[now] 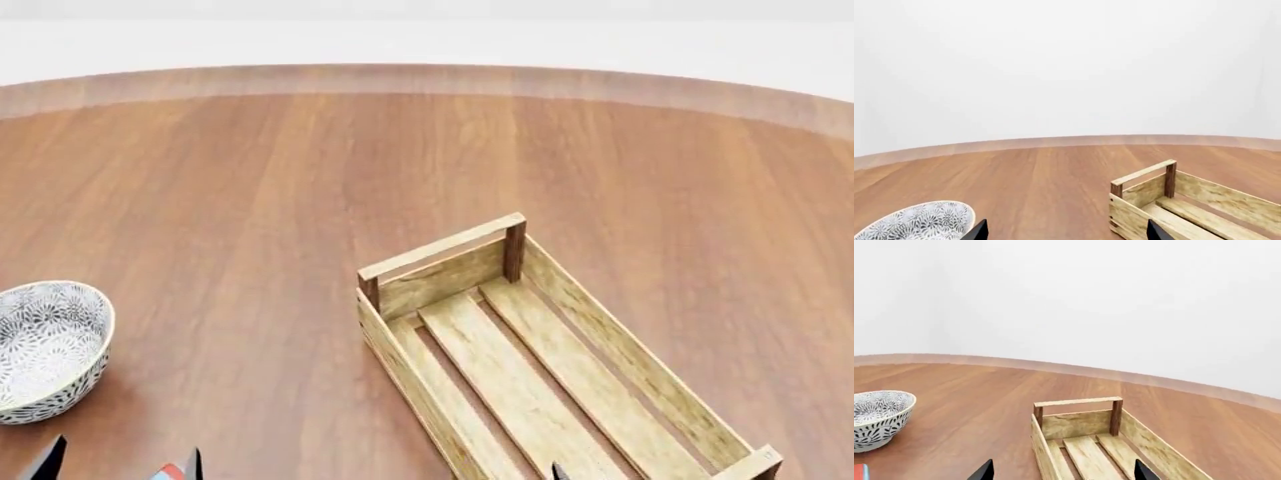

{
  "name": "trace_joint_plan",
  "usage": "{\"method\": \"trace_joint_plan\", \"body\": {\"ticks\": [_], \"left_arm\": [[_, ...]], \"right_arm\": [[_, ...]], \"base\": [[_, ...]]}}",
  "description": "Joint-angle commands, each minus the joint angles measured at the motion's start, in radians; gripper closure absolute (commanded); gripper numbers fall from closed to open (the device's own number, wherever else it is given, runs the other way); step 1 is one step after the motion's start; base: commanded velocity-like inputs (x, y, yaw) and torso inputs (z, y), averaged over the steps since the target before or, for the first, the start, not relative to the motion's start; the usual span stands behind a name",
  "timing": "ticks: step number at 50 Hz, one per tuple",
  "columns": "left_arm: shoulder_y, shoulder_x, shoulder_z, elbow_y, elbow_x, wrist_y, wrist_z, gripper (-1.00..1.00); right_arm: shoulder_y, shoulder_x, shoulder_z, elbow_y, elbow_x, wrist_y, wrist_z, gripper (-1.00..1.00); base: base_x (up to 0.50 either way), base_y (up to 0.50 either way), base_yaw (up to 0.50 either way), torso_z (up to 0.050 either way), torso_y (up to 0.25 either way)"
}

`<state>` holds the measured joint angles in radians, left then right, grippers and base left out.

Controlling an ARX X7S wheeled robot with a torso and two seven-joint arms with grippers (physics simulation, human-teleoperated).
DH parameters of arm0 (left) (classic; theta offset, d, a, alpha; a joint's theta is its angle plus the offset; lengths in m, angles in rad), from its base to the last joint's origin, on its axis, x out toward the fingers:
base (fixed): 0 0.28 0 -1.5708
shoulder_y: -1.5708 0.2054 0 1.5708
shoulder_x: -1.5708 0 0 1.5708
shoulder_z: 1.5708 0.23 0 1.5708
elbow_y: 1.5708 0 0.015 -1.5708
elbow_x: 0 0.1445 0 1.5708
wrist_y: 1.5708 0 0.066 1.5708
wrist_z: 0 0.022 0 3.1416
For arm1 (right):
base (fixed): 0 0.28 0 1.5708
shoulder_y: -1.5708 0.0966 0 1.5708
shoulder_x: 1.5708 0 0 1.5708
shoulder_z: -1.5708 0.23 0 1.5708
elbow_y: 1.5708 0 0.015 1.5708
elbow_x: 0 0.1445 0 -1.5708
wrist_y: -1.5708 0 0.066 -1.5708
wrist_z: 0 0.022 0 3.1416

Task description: Pick up the chocolate pudding and put it in the tray.

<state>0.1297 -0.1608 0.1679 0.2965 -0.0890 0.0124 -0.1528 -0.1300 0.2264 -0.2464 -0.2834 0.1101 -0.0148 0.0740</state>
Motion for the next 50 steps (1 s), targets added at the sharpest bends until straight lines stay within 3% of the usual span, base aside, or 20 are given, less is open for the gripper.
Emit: {"method": "trace_joint_plan", "body": {"ticks": [1,12,28,36,37,50], "left_arm": [[0.001,-0.008,0.006,0.006,-0.009,0.002,-0.009,-1.00],[-0.005,-0.015,0.012,0.001,-0.017,0.002,-0.015,-1.00],[-0.009,-0.028,0.013,-0.004,-0.031,0.003,-0.026,-1.00],[-0.014,-0.034,0.010,-0.008,-0.041,-0.001,-0.031,-1.00],[-0.012,-0.037,0.006,-0.004,-0.045,-0.002,-0.032,-1.00],[-0.008,-0.046,0.009,0.004,-0.050,0.004,-0.040,-1.00]], "right_arm": [[-0.079,0.097,-0.050,-0.074,-0.008,-0.035,-0.082,-1.00],[-0.174,0.171,-0.028,-0.198,-0.021,-0.026,-0.078,-1.00],[-0.228,0.230,-0.124,-0.251,-0.005,-0.019,-0.176,-1.00],[-0.205,0.228,-0.209,-0.219,-0.035,0.018,-0.232,-1.00],[-0.107,0.165,-0.267,-0.069,-0.038,0.034,-0.286,-1.00],[-0.064,0.136,-0.274,0.042,-0.015,0.009,-0.300,-1.00]], "base": [[0.00,0.00,0.00,0.000,0.000],[0.00,0.00,0.00,0.000,0.000],[0.00,0.00,0.00,0.000,0.000],[0.00,0.00,0.00,0.000,0.000],[0.00,0.00,0.00,0.000,0.000],[0.00,0.00,0.00,0.000,0.000]]}}
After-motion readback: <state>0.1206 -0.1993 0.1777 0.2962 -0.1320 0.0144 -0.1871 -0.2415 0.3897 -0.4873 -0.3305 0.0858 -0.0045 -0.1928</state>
